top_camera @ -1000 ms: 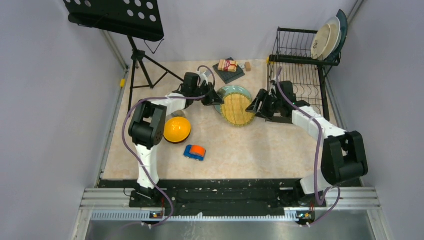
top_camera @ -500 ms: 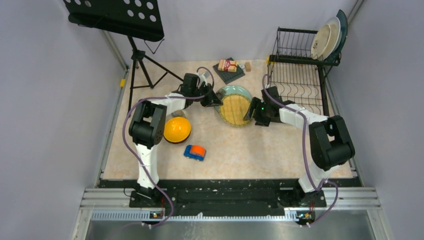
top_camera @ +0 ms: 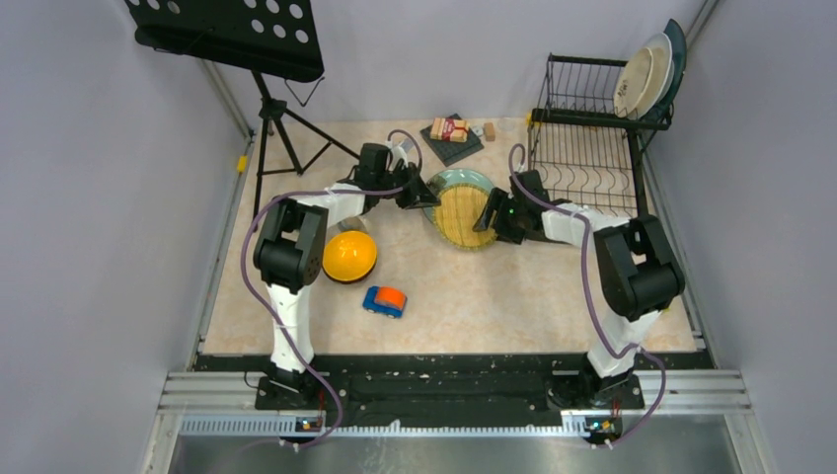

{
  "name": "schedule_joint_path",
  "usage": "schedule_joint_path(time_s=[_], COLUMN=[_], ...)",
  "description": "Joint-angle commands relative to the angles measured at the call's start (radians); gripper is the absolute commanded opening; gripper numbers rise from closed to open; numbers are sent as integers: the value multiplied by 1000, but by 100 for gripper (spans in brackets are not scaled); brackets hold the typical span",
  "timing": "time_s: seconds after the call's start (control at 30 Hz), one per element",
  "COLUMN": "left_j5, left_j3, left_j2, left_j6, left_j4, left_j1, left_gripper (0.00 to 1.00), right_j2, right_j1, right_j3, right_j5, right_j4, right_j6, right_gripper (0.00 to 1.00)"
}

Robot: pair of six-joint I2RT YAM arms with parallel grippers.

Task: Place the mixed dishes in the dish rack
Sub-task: Pick up the plate at the center of the board.

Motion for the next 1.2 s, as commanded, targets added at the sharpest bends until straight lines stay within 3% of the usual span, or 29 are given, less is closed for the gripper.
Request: schedule_joint_path(time_s=[0.0, 0.23, 0.57, 1.17], left_j5=[58, 69, 71, 133], left_j3=[2, 6, 33, 99], left_j2=[10, 15, 23, 65], left_j6=[-14, -1, 43, 79], left_j4=[83, 75, 13, -58], left_j1=[1, -1, -8, -29], left_gripper=[7, 24, 32, 34], right_j2=[30, 17, -2, -8], right_j1=[2, 2, 2, 3], right_j3=[53, 62, 65, 77], right_j5=[-34, -50, -56, -90], right_j4=[27, 32, 35, 54], right_j6=[-25, -38, -47, -39], right_gripper=[66, 66, 66, 66])
